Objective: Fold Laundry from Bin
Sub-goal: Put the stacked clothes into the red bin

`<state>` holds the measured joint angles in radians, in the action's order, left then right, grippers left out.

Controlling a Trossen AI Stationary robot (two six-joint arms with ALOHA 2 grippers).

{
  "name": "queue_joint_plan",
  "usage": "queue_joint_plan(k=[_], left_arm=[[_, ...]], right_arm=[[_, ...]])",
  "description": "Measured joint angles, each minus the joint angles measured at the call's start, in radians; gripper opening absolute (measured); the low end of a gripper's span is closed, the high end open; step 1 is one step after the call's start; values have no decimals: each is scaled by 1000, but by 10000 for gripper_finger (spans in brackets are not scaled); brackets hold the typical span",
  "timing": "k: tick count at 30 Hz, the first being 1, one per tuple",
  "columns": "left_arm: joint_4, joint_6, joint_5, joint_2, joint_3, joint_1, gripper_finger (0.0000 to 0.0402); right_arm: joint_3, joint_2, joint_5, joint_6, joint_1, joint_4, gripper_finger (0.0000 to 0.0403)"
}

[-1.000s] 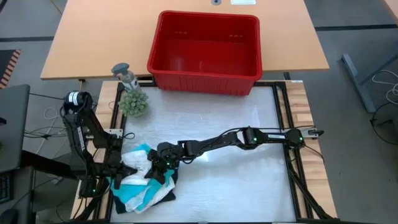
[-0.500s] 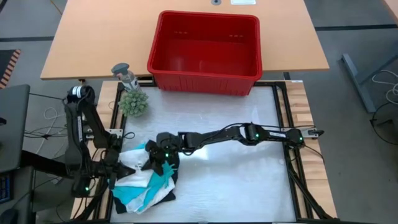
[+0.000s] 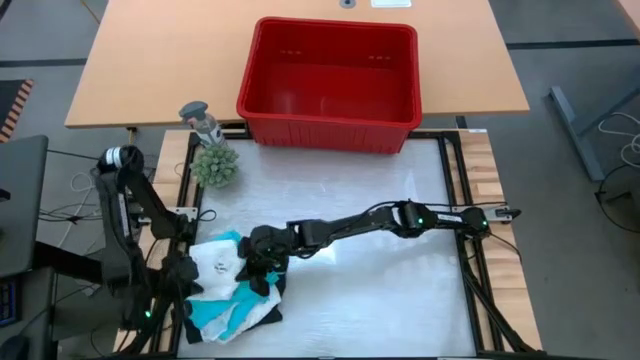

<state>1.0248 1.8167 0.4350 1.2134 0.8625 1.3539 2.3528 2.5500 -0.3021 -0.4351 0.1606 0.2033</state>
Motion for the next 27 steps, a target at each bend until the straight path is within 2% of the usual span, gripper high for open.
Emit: queue_joint_plan(k=[3,6,12,15,19,23,27], left_arm=[[19,1,-67,79,23,-1,0],[13,10,-98,139,24,-1,0],[6,-38,-117,207,26,-45,0],[-23,-144,-123,230,22,-104,0],[-194,-340,-111,239,-42,-203,0],[-283,-488,-90,184,-112,-276,0],[-332,-629,-143,117,-163,-395,0]], right_arm=[[4,-29,9,-4,1,8,21],[3,-75,44,-6,-1,94,21],[2,-282,198,50,5,390,21],[5,-403,318,86,17,495,21],[4,-532,515,95,46,603,21],[3,-632,712,96,95,666,21],[4,-689,866,96,146,698,21]])
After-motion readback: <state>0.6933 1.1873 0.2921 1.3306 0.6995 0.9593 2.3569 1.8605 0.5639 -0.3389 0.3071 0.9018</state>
